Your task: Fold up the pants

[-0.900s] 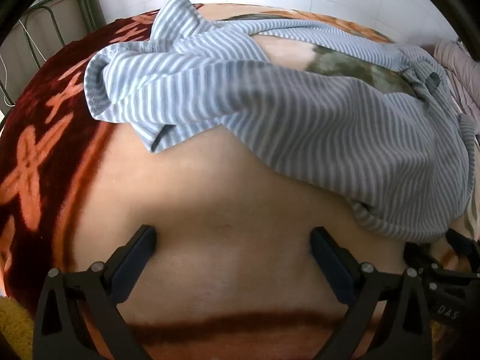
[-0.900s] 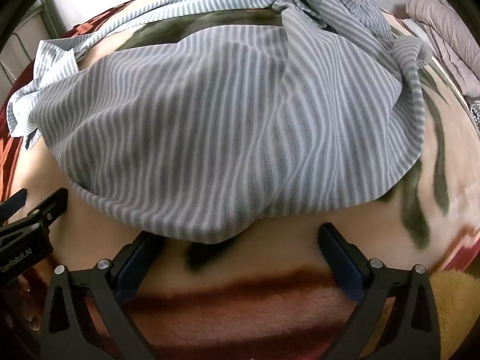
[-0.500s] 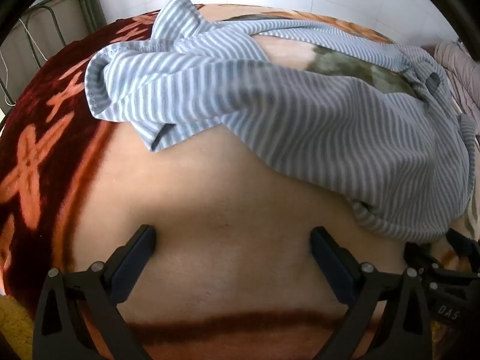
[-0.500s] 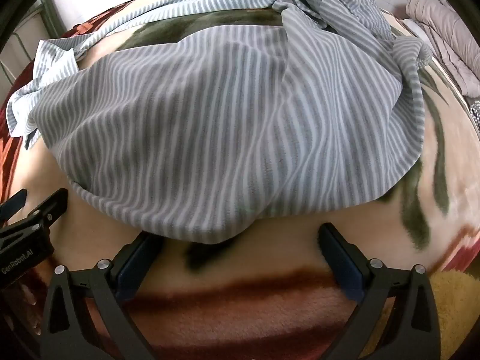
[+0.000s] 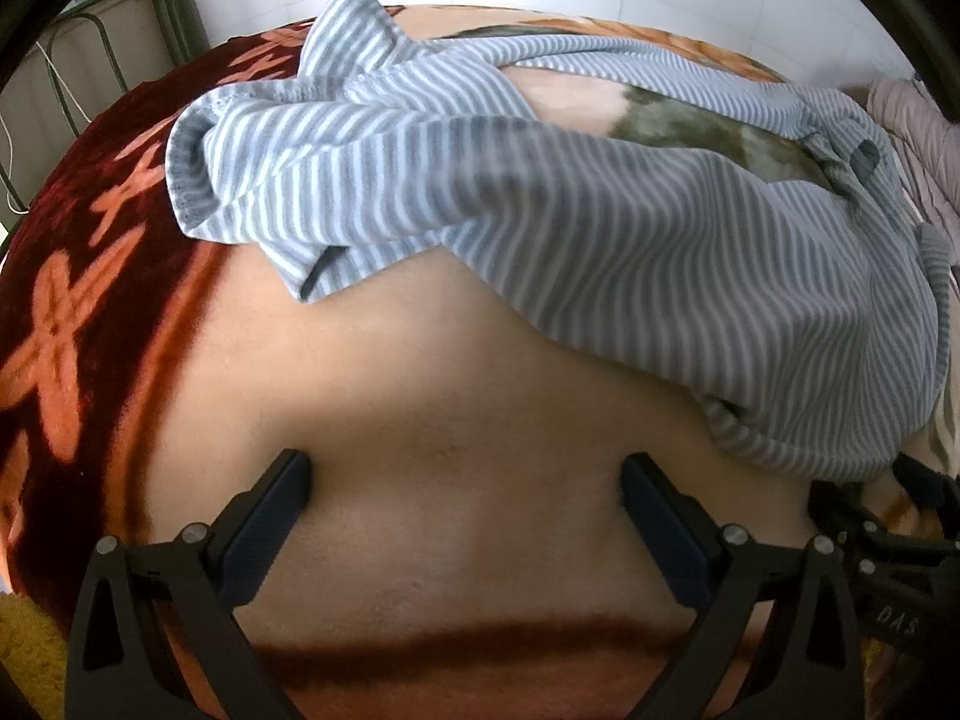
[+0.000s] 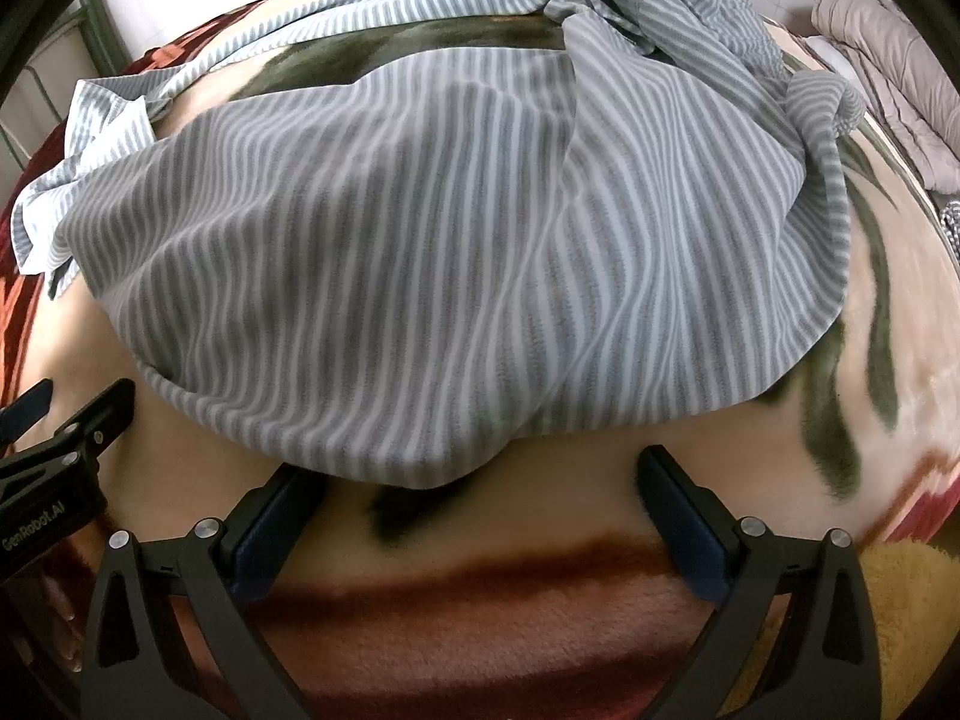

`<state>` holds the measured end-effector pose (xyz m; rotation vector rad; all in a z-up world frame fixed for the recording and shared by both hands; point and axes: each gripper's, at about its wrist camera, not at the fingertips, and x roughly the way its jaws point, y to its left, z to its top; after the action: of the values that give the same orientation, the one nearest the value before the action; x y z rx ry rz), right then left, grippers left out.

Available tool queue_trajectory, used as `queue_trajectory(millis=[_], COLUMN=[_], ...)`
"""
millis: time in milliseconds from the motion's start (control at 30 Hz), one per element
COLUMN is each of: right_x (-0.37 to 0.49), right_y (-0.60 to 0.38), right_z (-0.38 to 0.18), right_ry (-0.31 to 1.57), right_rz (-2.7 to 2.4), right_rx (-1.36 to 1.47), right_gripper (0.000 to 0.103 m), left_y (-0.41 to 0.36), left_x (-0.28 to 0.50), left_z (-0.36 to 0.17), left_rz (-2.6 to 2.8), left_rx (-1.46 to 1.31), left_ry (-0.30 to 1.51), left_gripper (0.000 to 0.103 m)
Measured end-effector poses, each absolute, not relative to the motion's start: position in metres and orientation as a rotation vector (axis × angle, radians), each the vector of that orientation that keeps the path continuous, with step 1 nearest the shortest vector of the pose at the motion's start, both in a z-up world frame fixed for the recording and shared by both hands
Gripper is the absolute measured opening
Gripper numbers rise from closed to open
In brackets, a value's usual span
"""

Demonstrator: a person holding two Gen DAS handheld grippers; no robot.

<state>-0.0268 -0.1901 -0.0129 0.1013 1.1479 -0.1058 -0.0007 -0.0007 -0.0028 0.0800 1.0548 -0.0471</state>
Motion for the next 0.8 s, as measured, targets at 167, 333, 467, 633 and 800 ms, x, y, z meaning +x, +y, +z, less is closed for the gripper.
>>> queue_trajectory(millis=[167,333,467,633,800], right_x=[-0.0268,-0.0268,-0.0268,-0.0268,-0.0268], right_y=[-0.1901,-0.1901,-0.1901,-0.19,-0.19], right_z=[-0.0129,-0.0129,-0.0129,-0.0129,-0.0129], right_ry=[1.148,1.149,1.149,1.148,1.147], right_rz=[-0.106,-0.106,-0.105,-0.105,-0.105], right_rx=[0.101,0.101,0.101,0.101,0.101], right_gripper=[0.103,0.103,0.103,0.103,0.103], left_y=[-0.0025,-0.0032,-0.0038,-0.0038,-0.0036], left_x=[-0.002,-0.003,-0.003,-0.0022,-0.0002], left_z=[-0.0026,-0.0018,-0.001,-0.0006,0.0006], left_rz=[-0.045,-0.048,-0.047,-0.046,-0.05], left_rx=[0.082,0.081,0.082,0.082,0.082], left_ry=[1.051,1.052,1.053,1.058,1.068], left_gripper=[0.103,0.103,0.103,0.103,0.103])
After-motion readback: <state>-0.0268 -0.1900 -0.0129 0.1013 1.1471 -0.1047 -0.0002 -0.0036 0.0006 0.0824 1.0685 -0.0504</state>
